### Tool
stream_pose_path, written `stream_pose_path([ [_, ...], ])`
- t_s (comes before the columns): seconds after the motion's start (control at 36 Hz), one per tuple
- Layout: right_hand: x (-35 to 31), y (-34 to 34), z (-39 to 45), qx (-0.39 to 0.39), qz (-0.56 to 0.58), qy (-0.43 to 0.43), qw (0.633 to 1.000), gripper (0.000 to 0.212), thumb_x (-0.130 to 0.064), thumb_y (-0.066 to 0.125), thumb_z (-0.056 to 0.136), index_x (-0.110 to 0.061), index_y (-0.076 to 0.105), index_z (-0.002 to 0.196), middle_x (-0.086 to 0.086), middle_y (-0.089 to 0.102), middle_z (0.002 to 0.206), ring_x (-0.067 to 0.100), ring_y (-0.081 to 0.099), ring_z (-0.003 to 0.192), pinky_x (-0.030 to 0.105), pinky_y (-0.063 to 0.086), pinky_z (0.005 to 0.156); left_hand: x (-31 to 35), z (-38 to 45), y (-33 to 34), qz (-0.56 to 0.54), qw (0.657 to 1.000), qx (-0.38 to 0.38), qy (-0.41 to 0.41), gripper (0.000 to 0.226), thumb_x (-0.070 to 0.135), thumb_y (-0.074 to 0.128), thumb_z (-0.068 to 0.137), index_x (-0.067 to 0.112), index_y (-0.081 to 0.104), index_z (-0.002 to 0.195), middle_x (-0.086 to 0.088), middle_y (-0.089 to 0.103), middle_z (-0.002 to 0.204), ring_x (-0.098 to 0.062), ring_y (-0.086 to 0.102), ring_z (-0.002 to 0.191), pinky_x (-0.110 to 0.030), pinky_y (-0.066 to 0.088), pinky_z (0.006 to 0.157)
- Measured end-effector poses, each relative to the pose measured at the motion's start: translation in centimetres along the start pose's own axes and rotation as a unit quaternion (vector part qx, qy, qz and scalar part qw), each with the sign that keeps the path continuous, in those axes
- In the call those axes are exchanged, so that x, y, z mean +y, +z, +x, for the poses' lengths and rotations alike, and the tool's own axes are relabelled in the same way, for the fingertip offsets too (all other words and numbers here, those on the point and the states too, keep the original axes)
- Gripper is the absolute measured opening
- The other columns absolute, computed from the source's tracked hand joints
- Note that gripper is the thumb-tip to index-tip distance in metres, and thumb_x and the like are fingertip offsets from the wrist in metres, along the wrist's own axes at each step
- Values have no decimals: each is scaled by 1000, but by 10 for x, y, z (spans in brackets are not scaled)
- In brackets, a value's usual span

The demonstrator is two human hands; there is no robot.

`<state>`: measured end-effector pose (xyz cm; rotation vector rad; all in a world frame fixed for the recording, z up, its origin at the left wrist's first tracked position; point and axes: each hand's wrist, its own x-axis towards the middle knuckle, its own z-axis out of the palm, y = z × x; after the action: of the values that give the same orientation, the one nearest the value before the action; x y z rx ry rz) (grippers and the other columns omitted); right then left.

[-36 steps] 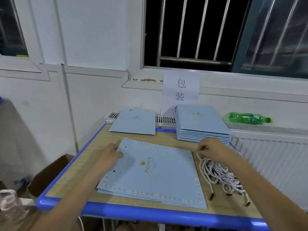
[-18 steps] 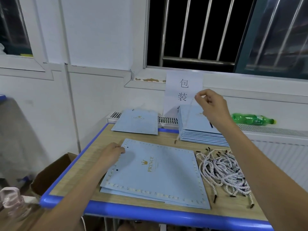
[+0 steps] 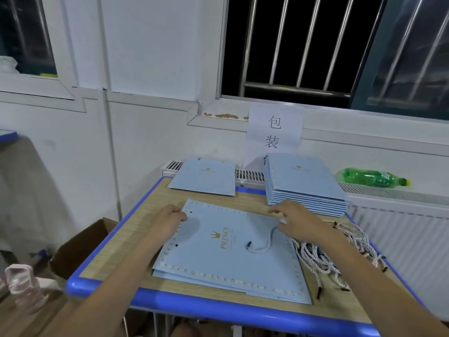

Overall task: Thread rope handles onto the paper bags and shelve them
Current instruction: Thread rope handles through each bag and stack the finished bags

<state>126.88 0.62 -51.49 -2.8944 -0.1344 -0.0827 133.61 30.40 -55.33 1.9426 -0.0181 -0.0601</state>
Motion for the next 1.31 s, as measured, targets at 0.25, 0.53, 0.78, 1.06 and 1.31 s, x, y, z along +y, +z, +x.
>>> stream_pose_path([
  [0.25, -53, 16, -4, -135, 116, -56, 982, 25, -39, 75, 78, -18, 64, 87, -9, 60, 77, 4, 54, 69, 23, 47, 68, 1, 1, -1, -2, 1000, 5, -5, 21, 8, 57, 86, 9, 42, 71, -3, 38, 68, -16, 35, 58, -29, 23, 54],
  [0.53, -81, 28, 20, -5, 149, -72, 986, 15, -9, 62, 83, -22, 69, 85, -7, 67, 83, -5, 56, 59, 8, 41, 57, 3, -10, -5, 21, 999, -40, 23, 22, 12, 56, 87, 10, 41, 72, -9, 43, 71, -19, 42, 61, -29, 27, 56],
  [0.78, -132, 59, 61, 104, 275, -63, 954, 21, 2, 51, 89, -4, 71, 91, -7, 58, 64, 6, 48, 54, 11, 41, 56, 8, -19, -5, -10, 999, -34, 39, 23, 8, 55, 87, 11, 43, 68, -1, 44, 66, -13, 43, 57, -24, 30, 54],
  [1.06, -139, 78, 76, 161, 245, -100, 951, 17, 2, 53, 87, -9, 65, 90, 2, 66, 87, 19, 61, 77, 33, 52, 75, 2, -16, -5, 2, 997, -30, 68, 39, 3, 55, 85, 18, 30, 58, 6, 31, 53, -8, 31, 46, -25, 22, 50],
  [1.31, -140, 70, 70, 159, 184, -160, 957, 16, 7, 49, 84, -6, 56, 90, 3, 57, 81, 18, 47, 70, 28, 39, 64, 1, -18, -6, -16, 997, -38, 63, 7, 7, 55, 86, 10, 56, 80, -8, 55, 78, -21, 52, 77, -33, 38, 72],
])
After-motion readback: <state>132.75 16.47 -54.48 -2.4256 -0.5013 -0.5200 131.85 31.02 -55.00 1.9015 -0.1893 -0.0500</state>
